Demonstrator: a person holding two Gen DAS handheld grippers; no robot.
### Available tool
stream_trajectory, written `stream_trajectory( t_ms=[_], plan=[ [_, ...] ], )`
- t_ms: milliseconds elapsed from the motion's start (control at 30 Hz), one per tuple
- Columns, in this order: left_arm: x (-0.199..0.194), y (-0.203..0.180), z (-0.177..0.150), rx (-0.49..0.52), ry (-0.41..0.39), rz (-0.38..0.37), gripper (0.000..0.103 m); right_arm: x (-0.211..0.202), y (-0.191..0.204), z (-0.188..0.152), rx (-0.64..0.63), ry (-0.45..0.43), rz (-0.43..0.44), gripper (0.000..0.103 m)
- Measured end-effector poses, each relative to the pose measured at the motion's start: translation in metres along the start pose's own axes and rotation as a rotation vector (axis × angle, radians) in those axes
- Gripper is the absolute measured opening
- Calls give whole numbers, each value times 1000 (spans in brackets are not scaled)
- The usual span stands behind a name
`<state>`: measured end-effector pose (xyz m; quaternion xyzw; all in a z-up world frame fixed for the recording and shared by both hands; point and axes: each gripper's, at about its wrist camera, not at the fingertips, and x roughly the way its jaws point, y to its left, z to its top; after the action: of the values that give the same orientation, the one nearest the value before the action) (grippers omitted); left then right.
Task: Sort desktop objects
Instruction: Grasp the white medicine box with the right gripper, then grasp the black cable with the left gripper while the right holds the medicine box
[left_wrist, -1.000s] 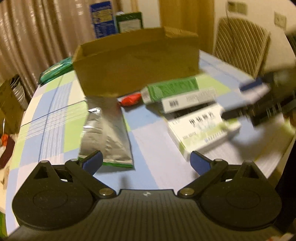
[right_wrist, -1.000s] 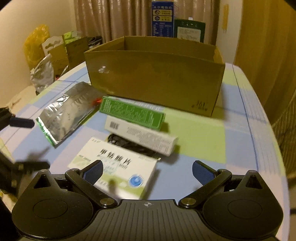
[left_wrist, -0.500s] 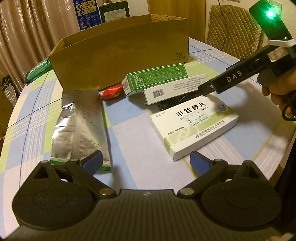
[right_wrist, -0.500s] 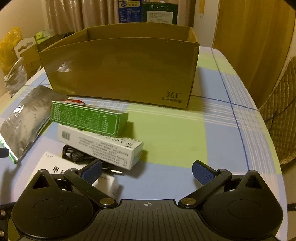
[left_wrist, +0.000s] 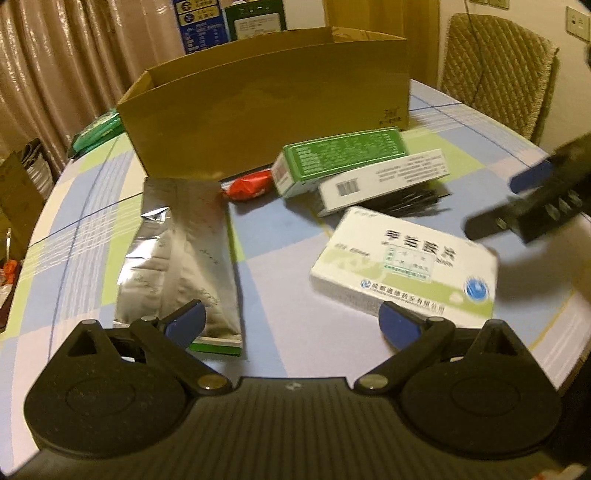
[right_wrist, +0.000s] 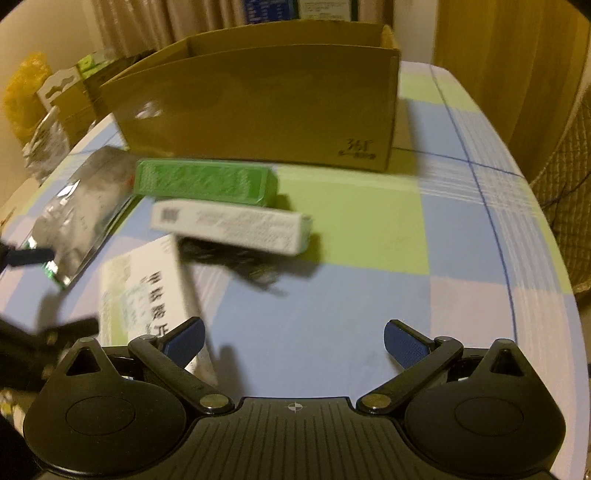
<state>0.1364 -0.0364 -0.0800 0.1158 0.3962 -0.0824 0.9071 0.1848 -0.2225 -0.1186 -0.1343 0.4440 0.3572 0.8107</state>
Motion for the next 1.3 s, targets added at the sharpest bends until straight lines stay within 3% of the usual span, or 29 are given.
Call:
stream_trajectory(
  t_ms=[133, 267, 433, 600, 767, 1033, 1300],
  plan=[
    [0, 8, 1, -33, -4, 4, 98, -5, 12, -9, -42, -15, 0, 101],
    [-10, 13, -1, -42, -17, 4, 98, -17, 18, -10, 29, -75, 85, 101],
    [-31, 29, 0, -83, -65, 29, 99, -18, 47, -11, 33, -110, 133, 101],
    [-45, 53, -1, -159, -96, 70, 99, -1, 78, -13, -11, -101, 121, 101],
    [-44, 60, -4, -192, -86, 64, 99, 14, 97, -14, -84, -113, 42, 100],
    [-44, 54, -2, -187, -97, 39, 99, 19, 95, -18, -108, -109, 19, 72],
    [-43, 47, 3, -178, -103, 20, 99, 0, 91, -25, -140, -131, 4, 68]
  ],
)
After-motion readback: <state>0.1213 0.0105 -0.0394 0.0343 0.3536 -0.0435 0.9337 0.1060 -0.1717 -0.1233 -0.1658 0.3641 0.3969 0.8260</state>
